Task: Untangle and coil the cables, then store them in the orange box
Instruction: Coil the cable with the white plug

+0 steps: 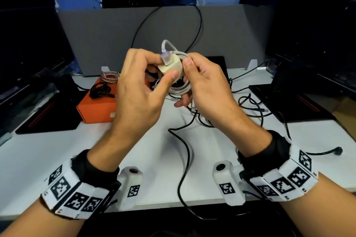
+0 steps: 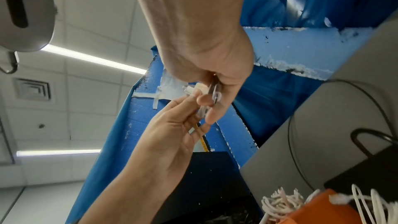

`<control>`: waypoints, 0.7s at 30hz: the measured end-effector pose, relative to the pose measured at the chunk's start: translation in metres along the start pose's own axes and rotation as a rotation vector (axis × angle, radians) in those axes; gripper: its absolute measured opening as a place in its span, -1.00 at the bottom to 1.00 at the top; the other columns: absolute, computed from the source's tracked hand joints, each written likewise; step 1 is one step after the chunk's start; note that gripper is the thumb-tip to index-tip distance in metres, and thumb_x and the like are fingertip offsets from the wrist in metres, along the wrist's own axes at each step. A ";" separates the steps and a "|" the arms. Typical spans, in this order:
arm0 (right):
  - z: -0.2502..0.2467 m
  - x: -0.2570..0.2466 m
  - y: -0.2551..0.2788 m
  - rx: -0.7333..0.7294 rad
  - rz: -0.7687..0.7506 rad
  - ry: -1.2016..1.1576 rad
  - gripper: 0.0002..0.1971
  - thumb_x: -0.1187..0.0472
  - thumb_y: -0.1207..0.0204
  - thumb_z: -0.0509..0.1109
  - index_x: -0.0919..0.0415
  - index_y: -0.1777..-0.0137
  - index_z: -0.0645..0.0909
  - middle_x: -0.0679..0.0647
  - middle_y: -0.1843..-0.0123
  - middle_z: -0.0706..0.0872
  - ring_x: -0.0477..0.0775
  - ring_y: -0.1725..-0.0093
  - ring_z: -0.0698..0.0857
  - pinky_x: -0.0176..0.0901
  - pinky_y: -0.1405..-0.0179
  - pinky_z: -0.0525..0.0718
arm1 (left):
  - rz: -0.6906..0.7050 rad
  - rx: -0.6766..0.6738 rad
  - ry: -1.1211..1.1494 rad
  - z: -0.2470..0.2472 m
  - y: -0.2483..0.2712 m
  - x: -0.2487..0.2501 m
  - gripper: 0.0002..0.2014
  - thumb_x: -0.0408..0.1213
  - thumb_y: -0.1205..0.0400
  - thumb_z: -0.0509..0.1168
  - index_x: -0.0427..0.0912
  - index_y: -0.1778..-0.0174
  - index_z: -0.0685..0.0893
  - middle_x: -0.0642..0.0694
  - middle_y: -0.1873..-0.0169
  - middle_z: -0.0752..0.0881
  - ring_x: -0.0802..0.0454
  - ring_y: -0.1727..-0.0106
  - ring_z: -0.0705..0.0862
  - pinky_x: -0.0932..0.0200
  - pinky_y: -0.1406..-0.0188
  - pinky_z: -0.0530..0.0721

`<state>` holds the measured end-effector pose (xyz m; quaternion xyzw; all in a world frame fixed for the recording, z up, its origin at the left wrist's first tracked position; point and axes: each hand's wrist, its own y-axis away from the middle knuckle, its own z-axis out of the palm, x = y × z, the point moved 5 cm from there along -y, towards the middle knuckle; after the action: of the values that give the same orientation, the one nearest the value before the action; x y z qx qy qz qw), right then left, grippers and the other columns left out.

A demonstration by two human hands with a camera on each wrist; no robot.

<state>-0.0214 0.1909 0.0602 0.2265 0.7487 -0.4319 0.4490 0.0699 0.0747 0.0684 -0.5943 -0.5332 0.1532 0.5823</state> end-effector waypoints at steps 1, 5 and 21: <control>-0.001 0.000 0.000 0.000 0.009 -0.009 -0.69 0.10 -0.88 0.11 0.17 -0.22 0.69 0.26 0.07 0.74 0.10 0.50 0.72 0.17 0.31 0.88 | -0.001 0.000 -0.014 0.000 -0.001 -0.002 -0.78 -0.21 -0.65 0.52 -0.05 -0.07 0.59 -0.06 -0.04 0.55 0.27 0.02 0.60 0.40 0.03 0.56; 0.001 0.002 0.001 -0.032 0.016 0.021 -0.70 0.11 -0.87 0.14 0.07 -0.24 0.74 0.16 0.10 0.79 0.12 0.49 0.73 0.17 0.27 0.88 | -0.042 -0.080 -0.078 0.004 -0.004 -0.014 -0.75 -0.12 -0.62 0.54 -0.05 0.02 0.57 -0.05 -0.05 0.50 0.18 -0.03 0.56 0.31 0.00 0.57; -0.014 0.007 -0.015 -0.027 -0.099 0.201 -0.73 0.17 -0.83 0.23 0.14 -0.17 0.78 -0.14 0.42 0.55 -0.05 0.51 0.68 0.04 0.52 0.81 | -0.425 -0.651 0.236 0.017 -0.001 -0.031 -0.57 0.22 -0.76 0.11 -0.04 -0.12 0.68 -0.14 0.51 0.65 -0.22 0.53 0.53 -0.08 0.47 0.50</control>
<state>-0.0427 0.1941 0.0638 0.2252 0.8060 -0.4185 0.3527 0.0441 0.0580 0.0514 -0.6377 -0.5944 -0.2166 0.4395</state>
